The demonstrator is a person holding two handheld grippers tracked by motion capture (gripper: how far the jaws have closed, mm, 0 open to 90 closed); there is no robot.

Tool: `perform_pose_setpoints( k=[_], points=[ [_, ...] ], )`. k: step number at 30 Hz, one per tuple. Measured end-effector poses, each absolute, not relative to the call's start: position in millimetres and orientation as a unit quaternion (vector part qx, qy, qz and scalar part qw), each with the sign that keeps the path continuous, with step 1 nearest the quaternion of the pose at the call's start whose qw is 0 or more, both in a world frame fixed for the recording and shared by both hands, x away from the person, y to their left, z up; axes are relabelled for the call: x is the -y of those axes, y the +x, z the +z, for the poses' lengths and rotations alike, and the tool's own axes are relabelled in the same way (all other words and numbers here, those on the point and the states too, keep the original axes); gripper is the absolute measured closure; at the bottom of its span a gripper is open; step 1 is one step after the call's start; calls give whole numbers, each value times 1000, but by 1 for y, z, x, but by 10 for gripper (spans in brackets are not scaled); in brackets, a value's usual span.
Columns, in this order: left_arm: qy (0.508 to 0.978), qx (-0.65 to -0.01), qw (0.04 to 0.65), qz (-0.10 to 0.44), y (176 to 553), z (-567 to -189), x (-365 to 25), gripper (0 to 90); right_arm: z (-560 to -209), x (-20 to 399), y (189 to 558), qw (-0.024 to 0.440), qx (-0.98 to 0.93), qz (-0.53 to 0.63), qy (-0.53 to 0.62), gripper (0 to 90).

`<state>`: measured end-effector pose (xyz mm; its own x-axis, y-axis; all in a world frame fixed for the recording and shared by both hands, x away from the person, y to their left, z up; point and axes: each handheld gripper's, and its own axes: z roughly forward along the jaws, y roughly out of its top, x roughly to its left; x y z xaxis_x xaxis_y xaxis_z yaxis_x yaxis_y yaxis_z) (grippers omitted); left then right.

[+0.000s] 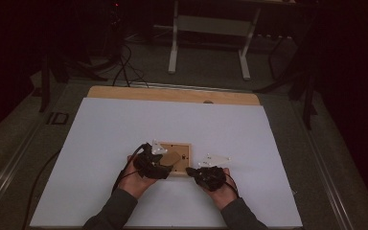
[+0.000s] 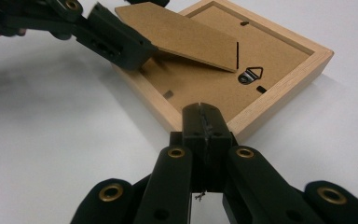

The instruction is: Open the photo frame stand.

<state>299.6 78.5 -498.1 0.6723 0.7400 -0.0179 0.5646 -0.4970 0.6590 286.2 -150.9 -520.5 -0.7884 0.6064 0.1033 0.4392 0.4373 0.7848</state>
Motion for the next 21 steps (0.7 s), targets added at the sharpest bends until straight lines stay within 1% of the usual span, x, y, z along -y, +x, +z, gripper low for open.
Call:
perform_pose_setpoints(
  k=[2,4,11,15,20,21],
  points=[
    [855,-383,325,133,300,-498,-79,451,-521,151,286,97,-842,430,310,900],
    [852,-382,333,132,299,-496,-78,498,-521,151,286,97,-842,430,310,900],
    [847,-383,342,138,304,-485,-72,503,-521,151,286,97,-843,430,308,900],
    [847,-388,340,127,306,-485,-73,498,-521,151,287,97,-843,431,308,900],
    [843,-392,354,104,308,-486,-74,417,-521,151,287,97,-843,431,308,900],
    [842,-395,355,100,309,-486,-75,412,-521,151,287,96,-842,431,308,900]
  ],
)
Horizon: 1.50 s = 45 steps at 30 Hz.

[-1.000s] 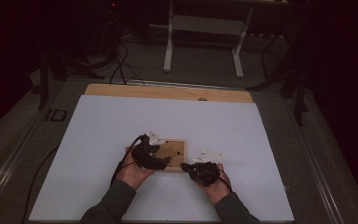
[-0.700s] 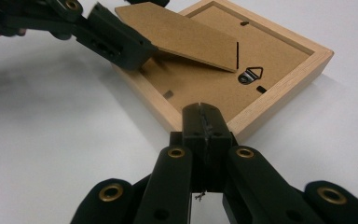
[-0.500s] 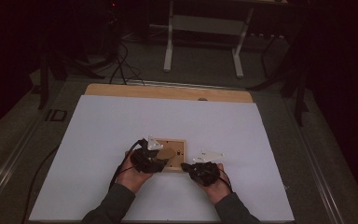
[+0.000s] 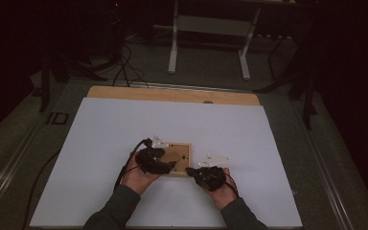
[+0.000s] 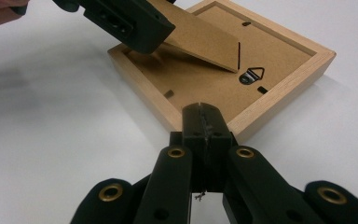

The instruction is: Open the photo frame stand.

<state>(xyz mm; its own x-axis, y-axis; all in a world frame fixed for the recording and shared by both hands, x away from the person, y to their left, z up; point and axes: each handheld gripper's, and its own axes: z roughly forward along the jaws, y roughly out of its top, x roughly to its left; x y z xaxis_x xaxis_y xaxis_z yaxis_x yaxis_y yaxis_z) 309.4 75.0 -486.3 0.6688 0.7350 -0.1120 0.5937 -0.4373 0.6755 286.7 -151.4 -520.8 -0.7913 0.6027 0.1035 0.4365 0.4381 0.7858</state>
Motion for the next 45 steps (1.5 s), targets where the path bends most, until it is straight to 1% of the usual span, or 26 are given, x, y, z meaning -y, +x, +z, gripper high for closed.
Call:
perform_pose_setpoints(
  k=[3,6,8,12,14,16,19,23,26,33,38,41,45],
  points=[
    [841,-404,350,88,312,-489,-77,354,-521,151,287,97,-843,431,309,900],
    [841,-408,348,73,315,-491,-78,326,-521,151,287,96,-842,432,308,900],
    [843,-408,347,60,317,-494,-78,327,-521,151,287,96,-842,432,308,900],
    [844,-410,343,37,321,-499,-76,356,-521,151,287,97,-843,431,308,900],
    [843,-411,346,24,322,-499,-76,402,-521,151,287,98,-843,431,308,900],
    [840,-414,351,24,323,-499,-77,432,-521,151,287,98,-843,431,307,900],
    [830,-421,365,6,325,-498,-81,456,-521,151,286,98,-843,430,307,900],
    [822,-424,379,-8,326,-497,-83,456,-521,151,286,99,-844,429,306,900],
    [810,-430,397,-30,328,-496,-86,450,-521,151,286,99,-844,429,305,900],
    [801,-437,407,-41,330,-495,-87,418,-520,151,286,99,-846,427,304,900],
    [794,-447,409,-35,331,-494,-90,394,-520,151,286,99,-846,427,304,900],
    [791,-452,411,-34,332,-494,-92,413,-520,151,286,99,-846,427,304,900],
    [794,-459,398,-30,332,-496,-89,455,-520,151,286,99,-845,428,305,900]
  ],
)
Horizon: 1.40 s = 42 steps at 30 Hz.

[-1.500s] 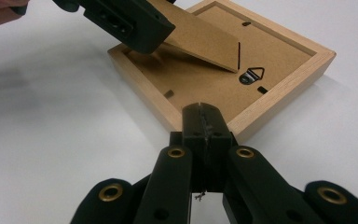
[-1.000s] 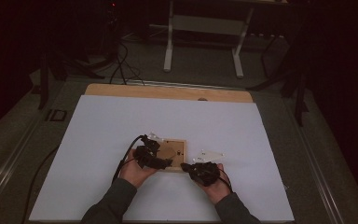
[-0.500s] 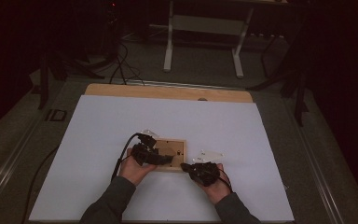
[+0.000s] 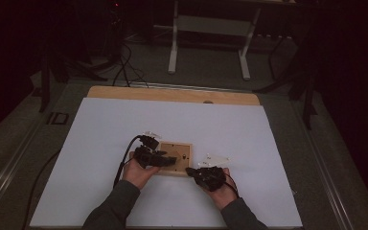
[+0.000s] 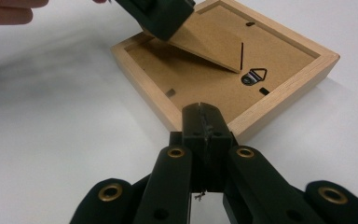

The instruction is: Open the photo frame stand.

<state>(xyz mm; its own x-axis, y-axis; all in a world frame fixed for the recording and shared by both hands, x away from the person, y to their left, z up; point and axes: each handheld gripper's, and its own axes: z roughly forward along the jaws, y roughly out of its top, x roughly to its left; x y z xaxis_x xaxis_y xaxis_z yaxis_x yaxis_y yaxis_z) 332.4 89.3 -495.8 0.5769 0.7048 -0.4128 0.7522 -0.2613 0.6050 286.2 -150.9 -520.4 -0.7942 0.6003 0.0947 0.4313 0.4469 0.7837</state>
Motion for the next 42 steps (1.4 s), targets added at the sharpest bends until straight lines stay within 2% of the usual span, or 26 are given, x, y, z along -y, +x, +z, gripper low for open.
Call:
perform_pose_setpoints(
  k=[5,21,30,42],
  points=[
    [790,-469,394,-27,333,-495,-90,540,-521,151,286,102,-845,428,304,900],
    [807,-458,372,2,327,-493,-85,548,-520,149,282,112,-848,424,297,891],
    [819,-438,369,29,320,-490,-82,548,-519,146,278,113,-854,418,288,800],
    [826,-412,378,68,309,-489,-80,549,-512,162,287,131,-826,432,337,561]
  ],
)
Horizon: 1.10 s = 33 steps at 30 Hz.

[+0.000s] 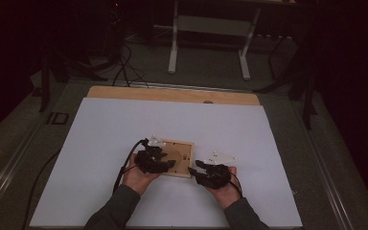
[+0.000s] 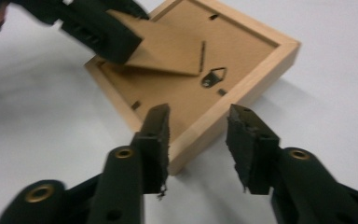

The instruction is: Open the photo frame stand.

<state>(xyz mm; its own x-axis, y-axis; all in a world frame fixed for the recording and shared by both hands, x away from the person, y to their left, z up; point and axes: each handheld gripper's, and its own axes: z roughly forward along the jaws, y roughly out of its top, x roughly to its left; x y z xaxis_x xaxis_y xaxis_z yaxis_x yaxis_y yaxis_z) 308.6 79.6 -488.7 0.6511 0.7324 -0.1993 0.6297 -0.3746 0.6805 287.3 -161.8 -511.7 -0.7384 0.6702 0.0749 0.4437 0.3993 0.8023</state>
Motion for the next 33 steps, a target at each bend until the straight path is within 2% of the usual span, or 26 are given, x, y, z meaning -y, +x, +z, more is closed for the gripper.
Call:
perform_pose_setpoints(
  k=[8,17,28,33],
  points=[
    [831,-389,387,92,301,-489,-79,549,-509,165,299,122,-815,437,359,406],
    [837,-357,395,122,292,-489,-79,549,-508,168,313,103,-801,452,379,336],
    [837,-324,412,156,281,-493,-81,549,-506,166,329,83,-789,462,397,318],
    [837,-309,417,172,277,-495,-82,549,-504,166,336,65,-783,470,403,361]
  ],
)
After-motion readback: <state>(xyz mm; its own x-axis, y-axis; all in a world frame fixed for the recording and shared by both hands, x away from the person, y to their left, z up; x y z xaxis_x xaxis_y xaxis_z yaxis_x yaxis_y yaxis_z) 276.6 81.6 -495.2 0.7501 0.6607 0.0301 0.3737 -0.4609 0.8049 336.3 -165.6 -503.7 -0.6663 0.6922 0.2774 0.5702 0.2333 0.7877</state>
